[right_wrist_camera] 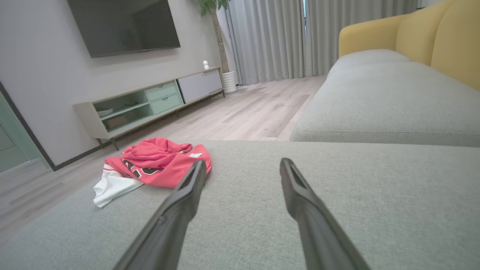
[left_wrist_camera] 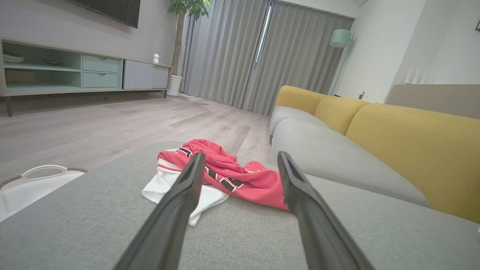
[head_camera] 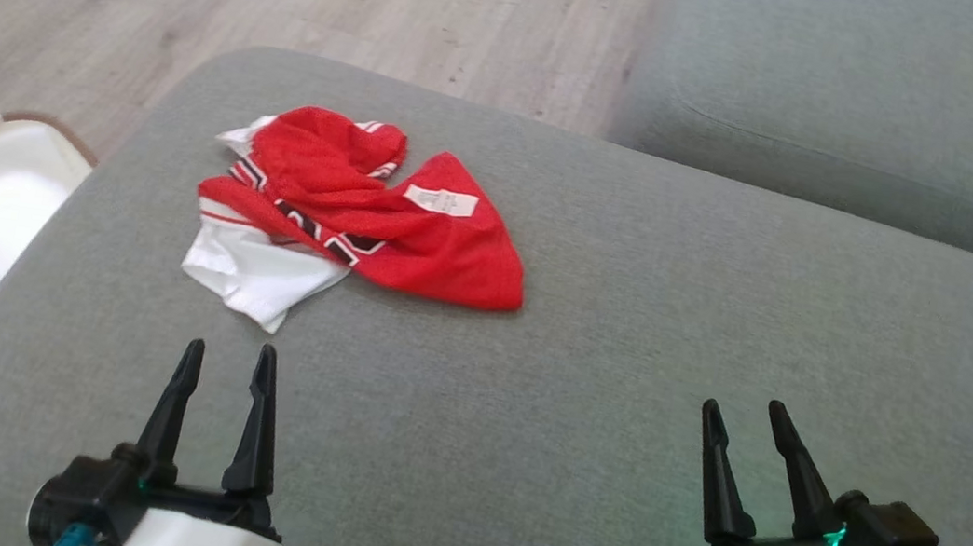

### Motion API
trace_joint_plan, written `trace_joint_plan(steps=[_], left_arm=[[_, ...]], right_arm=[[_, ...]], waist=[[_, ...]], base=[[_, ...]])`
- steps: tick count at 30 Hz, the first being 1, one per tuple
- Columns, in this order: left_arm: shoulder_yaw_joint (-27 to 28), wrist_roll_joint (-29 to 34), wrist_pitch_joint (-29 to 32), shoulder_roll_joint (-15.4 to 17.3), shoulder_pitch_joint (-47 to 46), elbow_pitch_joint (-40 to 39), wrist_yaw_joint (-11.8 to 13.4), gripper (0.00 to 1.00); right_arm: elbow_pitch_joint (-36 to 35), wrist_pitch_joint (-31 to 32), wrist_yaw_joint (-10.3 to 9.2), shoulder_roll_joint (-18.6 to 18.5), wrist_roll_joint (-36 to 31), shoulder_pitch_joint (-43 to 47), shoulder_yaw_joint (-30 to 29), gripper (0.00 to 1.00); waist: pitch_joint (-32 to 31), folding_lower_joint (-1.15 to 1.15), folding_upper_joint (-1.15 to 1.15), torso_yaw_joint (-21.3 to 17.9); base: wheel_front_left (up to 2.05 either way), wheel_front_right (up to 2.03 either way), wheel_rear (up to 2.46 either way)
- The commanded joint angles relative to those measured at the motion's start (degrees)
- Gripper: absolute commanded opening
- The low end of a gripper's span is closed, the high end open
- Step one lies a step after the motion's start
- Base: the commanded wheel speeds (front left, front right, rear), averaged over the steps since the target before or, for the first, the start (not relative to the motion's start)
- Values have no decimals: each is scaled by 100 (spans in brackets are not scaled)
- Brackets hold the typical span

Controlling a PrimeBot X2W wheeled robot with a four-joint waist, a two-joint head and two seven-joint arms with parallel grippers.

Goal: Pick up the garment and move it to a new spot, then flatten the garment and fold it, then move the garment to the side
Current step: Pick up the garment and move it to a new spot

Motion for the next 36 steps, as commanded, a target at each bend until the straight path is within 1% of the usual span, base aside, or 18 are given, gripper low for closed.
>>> trace_joint_plan(steps=[1, 9, 15, 17, 19, 22, 24, 28, 30, 34, 36], left_arm=[[225, 77, -29, -3, -179, -166, 31, 100], [338, 98, -29, -3, -198, -214, 27, 100], [566, 103, -29, -3, -397, -243, -16, 100], [683, 219, -29, 2, -591, -214, -72, 100], [872, 358, -29, 145, -1046, -106, -166, 100], [959, 457, -29, 472, -1701, 162, -227, 100], [926, 489, -17, 762, -2192, 537, -254, 100], [759, 437, 359, 1387, -3338, 1380, -285, 100], [595, 343, 720, 1661, -3827, 1863, -290, 100], [99, -53, 1581, 2095, -4606, 2778, -293, 100], [-131, -306, 2079, 2183, -4879, 3164, -294, 100]], right_arm=[[-164, -62, 37, -23, -2, -148, 117, 100], [-138, -62, 37, -23, -15, -143, 215, 100], [-152, -62, 37, -23, -92, -223, 183, 100], [-179, -62, 37, -23, -162, -292, 120, 100], [-269, -62, 37, -23, -288, -427, 8, 100], [-395, -62, 37, -23, -439, -569, -137, 100], [-486, -62, 37, -23, -544, -656, -236, 100], [-682, -62, 37, -23, -741, -849, -395, 100], [-792, -62, 37, -23, -820, -955, -442, 100], [-1048, -62, 37, -22, -923, -1145, -533, 100], [-1182, -62, 37, -22, -936, -1222, -570, 100]], waist=[[-21, 0, 0, 95], [13, 0, 0, 175], [252, 0, 0, 55], [399, 0, 0, -15], [696, 0, 0, -151], [1020, 0, 0, -286], [1239, 0, 0, -371], [1682, 0, 0, -555], [1893, 0, 0, -662], [2259, 0, 0, -839], [2410, 0, 0, -911]], base=[[0, 0, 0], [0, 0, 0], [0, 0, 0], [0, 0, 0], [0, 0, 0], [0, 0, 0], [0, 0, 0], [0, 0, 0], [0, 0, 0], [0, 0, 0], [0, 0, 0]])
